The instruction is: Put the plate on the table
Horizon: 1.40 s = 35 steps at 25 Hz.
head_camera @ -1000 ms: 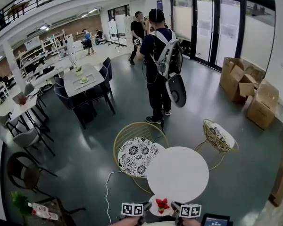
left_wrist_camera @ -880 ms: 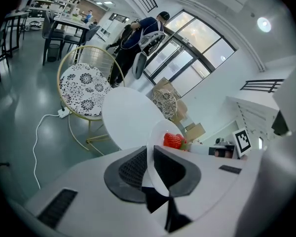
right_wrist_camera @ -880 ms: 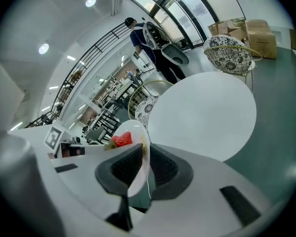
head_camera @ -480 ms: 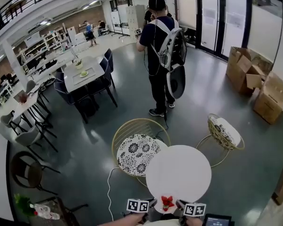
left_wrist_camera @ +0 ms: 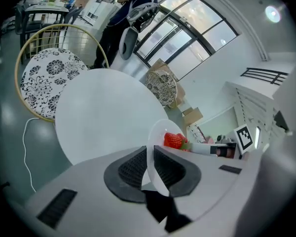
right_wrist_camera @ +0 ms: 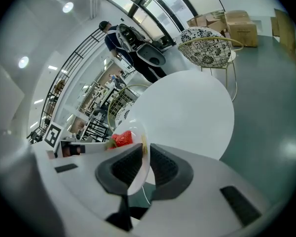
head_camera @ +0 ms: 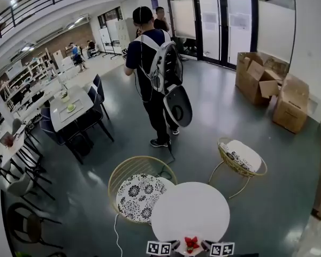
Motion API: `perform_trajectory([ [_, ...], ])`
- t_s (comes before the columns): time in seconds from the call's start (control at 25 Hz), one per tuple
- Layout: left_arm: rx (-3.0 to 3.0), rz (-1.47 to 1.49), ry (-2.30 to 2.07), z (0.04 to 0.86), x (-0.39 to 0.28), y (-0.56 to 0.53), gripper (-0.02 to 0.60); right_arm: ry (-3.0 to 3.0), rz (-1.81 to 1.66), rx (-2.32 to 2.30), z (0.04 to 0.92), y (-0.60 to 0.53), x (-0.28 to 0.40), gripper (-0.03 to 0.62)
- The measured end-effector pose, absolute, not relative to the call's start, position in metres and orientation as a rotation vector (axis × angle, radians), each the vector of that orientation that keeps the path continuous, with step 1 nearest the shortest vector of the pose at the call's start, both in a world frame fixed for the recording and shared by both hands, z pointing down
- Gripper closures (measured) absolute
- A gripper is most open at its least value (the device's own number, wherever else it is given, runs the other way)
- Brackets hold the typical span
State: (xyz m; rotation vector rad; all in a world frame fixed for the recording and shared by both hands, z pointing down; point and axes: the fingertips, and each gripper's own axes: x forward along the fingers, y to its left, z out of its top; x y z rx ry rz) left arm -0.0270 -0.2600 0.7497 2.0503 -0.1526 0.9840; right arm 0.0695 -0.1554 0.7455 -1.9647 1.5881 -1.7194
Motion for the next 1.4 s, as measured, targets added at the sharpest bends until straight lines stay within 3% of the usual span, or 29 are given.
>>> perform_trajectory([
  [0.32,2.046,1.028,-0.100,0.772,0.022,-0.265,0.534,1.522,-1.704,-1.999,0.775,-0.158,0.119,0.540],
  [1.4,2.079,1.194,-0.087,0.819,0.108,-0.303,0.532,1.432,-1.733,-2.025,0.817,-0.200,0.193,0.539],
])
